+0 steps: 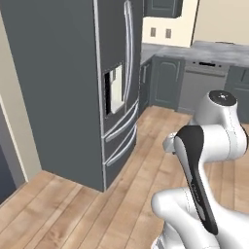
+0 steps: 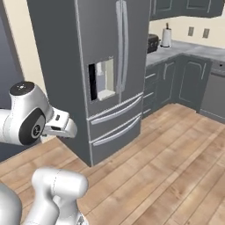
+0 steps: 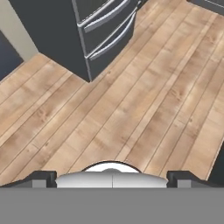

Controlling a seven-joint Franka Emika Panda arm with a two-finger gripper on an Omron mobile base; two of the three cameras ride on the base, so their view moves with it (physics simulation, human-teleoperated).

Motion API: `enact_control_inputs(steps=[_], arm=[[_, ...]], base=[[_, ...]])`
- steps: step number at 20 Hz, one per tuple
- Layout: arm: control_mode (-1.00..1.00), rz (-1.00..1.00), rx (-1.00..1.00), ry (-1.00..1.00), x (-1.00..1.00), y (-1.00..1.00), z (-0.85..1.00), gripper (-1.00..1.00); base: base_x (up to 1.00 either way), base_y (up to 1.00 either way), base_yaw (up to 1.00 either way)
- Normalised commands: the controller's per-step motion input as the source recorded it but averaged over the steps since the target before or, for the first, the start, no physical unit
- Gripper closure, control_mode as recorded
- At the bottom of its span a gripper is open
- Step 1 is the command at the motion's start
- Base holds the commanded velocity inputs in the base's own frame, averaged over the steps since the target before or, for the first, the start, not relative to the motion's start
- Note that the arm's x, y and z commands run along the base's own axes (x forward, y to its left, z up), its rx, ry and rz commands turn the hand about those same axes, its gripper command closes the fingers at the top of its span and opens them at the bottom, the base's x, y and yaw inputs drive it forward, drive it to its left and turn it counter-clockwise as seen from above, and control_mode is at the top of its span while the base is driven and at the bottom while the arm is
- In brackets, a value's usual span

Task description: Four empty soda cans are scattered around the kitchen. Gather all the cans and cluster them next to the stove for recycling.

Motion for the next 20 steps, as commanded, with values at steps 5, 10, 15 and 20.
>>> enact_control_inputs(steps=[5,10,15,20], arm=[[1.00,0.00,0.00,0.00,0.00,0.00,0.00,-1.00],[1.00,0.00,0.00,0.00,0.00,0.00,0.00,-1.00],[1.00,0.00,0.00,0.00,0.00,0.00,0.00,-1.00],[1.00,0.00,0.00,0.00,0.00,0.00,0.00,-1.00]], base=[[0.85,-0.33,-0.05],[0.61,-0.39,-0.08],[0.78,-0.23,-0.07],[0.55,-0.50,-0.10]])
